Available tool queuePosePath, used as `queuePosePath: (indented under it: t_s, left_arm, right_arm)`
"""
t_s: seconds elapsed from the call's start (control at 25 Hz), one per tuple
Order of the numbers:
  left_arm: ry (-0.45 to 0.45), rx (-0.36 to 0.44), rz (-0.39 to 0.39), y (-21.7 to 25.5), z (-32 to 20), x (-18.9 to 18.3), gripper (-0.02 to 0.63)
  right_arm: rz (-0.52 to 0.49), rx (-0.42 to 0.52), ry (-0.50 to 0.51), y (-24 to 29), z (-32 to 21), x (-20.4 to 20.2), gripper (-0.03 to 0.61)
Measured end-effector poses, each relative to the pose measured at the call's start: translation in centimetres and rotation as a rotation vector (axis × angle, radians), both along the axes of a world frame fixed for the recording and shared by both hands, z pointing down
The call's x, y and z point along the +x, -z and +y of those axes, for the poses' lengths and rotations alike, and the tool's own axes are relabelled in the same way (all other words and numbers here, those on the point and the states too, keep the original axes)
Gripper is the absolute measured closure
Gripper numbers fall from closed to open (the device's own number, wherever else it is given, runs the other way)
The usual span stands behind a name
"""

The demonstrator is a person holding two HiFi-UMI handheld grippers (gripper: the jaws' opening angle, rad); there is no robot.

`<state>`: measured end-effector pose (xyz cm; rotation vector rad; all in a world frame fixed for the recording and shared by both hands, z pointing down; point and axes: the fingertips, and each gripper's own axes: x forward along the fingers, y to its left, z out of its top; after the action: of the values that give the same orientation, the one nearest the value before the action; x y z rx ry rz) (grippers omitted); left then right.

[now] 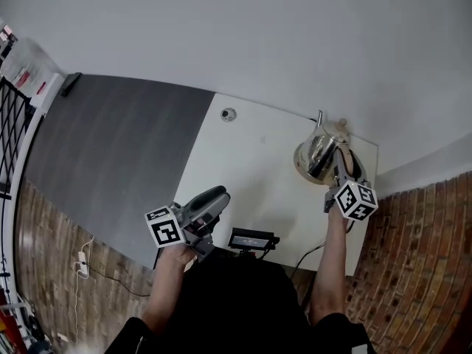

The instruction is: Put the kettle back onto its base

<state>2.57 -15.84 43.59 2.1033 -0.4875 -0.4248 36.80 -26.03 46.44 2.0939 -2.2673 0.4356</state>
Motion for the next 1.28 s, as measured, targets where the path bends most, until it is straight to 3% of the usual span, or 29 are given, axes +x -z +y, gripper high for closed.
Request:
queuePosePath:
  t_s: [0.48,0.96,1.28]
  left_arm:
    - [0.033,-0.003,-0.023,-0.1,0.5,0.5,0.426]
    - [0.075,-0.006,-0.039,-0.2,0.7,0.0,0.426]
    - [0.104,-0.008,-0.037,-0.2,0.7,-0.7,0.426]
  right_arm:
    - [-0.051,0.009,-0.065,-1.2,-2.1,4.4,0.420]
    - [-0.086,0.020,-0.058,-2.6,-4.7,4.8,0.420]
    - [-0.043,0.016,-0.026,-3.4,-6.1,3.9,0.420]
